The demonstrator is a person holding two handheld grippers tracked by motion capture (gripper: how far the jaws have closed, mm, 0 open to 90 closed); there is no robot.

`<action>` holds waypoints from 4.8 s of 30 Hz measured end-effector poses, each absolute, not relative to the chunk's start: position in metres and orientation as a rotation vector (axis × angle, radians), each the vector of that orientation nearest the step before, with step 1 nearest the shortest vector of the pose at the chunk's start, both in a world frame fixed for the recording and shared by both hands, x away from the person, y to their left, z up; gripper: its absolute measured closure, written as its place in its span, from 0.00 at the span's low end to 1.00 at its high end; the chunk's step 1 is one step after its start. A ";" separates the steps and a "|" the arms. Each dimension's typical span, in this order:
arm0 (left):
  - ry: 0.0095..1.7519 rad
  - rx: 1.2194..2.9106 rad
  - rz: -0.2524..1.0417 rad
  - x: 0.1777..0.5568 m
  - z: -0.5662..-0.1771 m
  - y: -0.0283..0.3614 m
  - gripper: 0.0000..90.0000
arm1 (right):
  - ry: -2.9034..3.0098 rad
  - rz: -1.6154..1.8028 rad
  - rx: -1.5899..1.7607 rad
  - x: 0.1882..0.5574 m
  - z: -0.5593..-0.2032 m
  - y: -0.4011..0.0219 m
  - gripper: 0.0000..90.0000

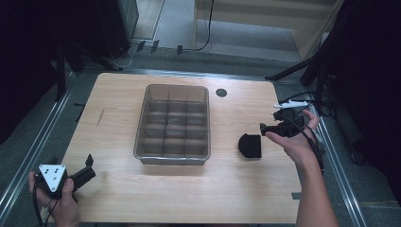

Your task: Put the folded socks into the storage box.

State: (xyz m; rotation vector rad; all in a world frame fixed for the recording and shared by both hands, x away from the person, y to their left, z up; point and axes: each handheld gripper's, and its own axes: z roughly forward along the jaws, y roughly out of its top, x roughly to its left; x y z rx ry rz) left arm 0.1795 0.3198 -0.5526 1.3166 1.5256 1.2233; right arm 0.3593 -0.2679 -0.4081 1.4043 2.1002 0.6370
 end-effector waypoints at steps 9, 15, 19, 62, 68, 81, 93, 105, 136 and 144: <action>1.527 1.320 1.221 0.180 -0.553 0.320 0.00 | 2.271 0.508 1.484 0.373 -0.423 -0.246 0.22; 1.528 1.319 1.219 0.180 -0.552 0.320 0.00 | 2.339 0.328 1.619 0.382 -0.450 -0.235 0.30; 1.528 1.320 1.217 0.180 -0.552 0.320 0.00 | 2.367 0.344 1.696 0.386 -0.462 -0.230 0.32; 1.532 1.322 1.220 0.181 -0.552 0.319 0.00 | 2.371 0.424 1.866 0.393 -0.458 -0.207 0.76; 1.535 1.317 1.217 0.181 -0.552 0.319 0.00 | 2.366 0.489 1.817 0.396 -0.433 -0.189 0.76; 1.534 1.316 1.215 0.181 -0.552 0.319 0.00 | 2.377 0.642 1.733 0.407 -0.391 -0.144 0.76; 1.535 1.316 1.212 0.181 -0.552 0.319 0.00 | 2.467 0.697 1.631 0.407 -0.397 -0.089 0.75; 1.536 1.316 1.209 0.181 -0.552 0.319 0.00 | 2.497 0.737 1.606 0.405 -0.430 -0.055 0.75; 1.537 1.315 1.211 0.182 -0.552 0.319 0.00 | 2.576 0.570 1.553 0.383 -0.456 -0.058 0.72; 1.533 1.317 1.214 0.182 -0.552 0.318 0.00 | 2.545 0.726 1.596 0.387 -0.432 -0.074 0.66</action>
